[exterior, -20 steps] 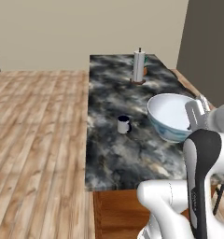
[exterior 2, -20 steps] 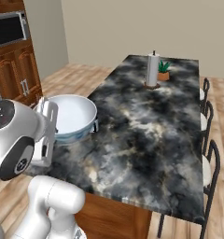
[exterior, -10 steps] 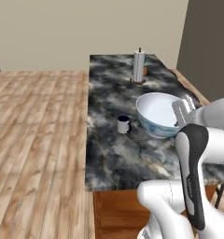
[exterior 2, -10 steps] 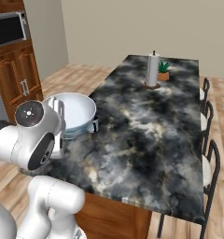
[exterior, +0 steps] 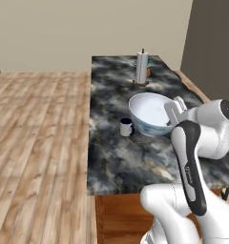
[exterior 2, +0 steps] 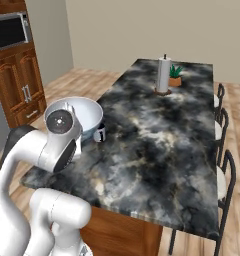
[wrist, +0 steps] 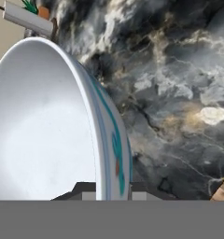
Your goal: Clear the mugs and bowl far away from the sink.
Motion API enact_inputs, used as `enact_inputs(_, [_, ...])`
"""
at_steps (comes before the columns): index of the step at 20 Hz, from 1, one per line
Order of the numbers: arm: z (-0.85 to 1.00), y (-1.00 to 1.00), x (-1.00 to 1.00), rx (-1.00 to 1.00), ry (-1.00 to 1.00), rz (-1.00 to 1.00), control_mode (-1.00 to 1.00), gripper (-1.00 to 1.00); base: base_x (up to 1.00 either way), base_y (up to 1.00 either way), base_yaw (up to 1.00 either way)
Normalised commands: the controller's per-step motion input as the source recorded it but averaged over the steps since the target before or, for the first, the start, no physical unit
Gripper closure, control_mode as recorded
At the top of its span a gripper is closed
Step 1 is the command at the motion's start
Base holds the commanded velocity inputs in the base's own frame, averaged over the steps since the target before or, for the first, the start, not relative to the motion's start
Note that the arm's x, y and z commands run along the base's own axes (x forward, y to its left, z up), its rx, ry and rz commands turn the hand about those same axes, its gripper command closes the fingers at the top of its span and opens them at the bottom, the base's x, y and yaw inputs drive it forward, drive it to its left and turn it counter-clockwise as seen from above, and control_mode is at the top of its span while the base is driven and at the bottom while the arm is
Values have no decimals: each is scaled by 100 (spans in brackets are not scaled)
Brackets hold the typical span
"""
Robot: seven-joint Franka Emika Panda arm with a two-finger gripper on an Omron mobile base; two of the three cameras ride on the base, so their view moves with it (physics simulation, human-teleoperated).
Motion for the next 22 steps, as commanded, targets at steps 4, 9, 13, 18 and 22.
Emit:
enact_inputs(4, [-30,0,48,0,6,0,-100,100,0,0,0])
enact_inputs(9, [-57,8,30,0,21,0,-100,100,0,0,0])
enact_inputs(13, [-54,2,16,0,18,5,-100,100,0,0,0])
enact_inputs(18, [-49,20,22,0,11,11,-100,100,0,0,0])
enact_inputs(22, [-44,33,17,0,11,18,-100,100,0,0,0])
